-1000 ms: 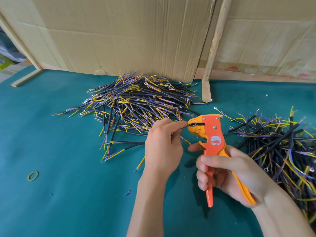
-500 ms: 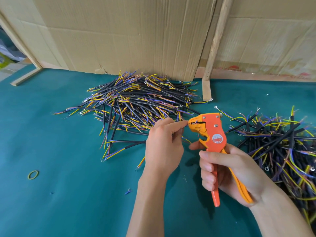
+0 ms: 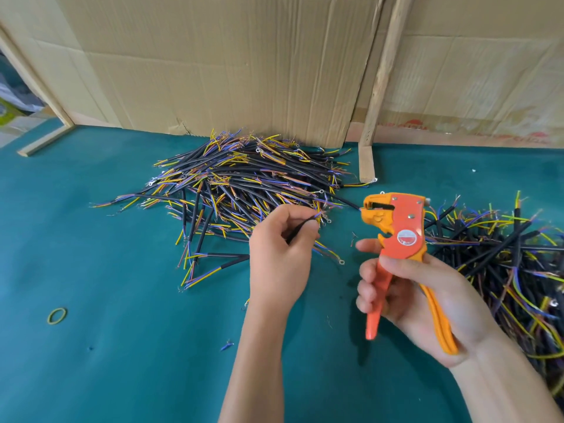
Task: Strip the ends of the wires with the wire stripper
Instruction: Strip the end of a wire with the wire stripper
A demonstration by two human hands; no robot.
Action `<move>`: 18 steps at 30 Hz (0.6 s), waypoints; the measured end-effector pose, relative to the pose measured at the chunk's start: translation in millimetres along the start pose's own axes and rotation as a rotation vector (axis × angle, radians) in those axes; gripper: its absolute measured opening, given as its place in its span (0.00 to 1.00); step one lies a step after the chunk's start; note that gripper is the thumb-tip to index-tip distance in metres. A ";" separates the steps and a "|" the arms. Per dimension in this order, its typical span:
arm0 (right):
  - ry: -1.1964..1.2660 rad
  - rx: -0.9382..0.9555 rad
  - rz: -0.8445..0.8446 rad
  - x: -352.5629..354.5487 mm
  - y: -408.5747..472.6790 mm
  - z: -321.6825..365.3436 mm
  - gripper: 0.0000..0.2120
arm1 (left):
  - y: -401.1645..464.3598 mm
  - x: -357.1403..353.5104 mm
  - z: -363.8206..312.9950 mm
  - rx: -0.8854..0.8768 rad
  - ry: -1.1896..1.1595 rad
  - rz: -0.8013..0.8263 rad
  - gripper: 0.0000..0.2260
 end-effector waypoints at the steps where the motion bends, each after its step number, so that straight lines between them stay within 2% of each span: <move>1: -0.015 0.004 -0.010 2.7 0.1 1.2 0.27 | 0.1 1.2 1.3 0.026 -0.049 -0.005 0.09; 4: -0.043 0.001 0.033 1.0 0.1 -1.1 0.29 | 0.4 -0.7 3.4 0.076 -0.153 0.017 0.10; 7: -0.033 0.039 0.038 -5.6 2.1 -2.9 0.28 | -0.5 -5.4 3.9 0.098 -0.149 0.068 0.09; 9: 0.009 0.122 -0.011 -2.6 3.5 3.2 0.23 | -1.0 -7.3 2.7 0.053 -0.081 0.100 0.08; 12: 0.064 0.233 -0.005 1.6 0.8 18.2 0.23 | -4.9 -14.2 -4.6 -0.074 0.097 0.156 0.08; 18: 0.013 0.245 -0.017 7.4 1.2 20.7 0.27 | -11.6 -26.8 -5.6 -0.149 0.291 0.215 0.10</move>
Point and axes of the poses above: each hand's wrist, its own y-axis towards the middle knuckle, its own x-axis out of the back of the hand, z = x × y, the point moved 8 cm from there along y, towards the middle knuckle, and after that the axes turned 3 degrees about -z, right-handed, at the moved point
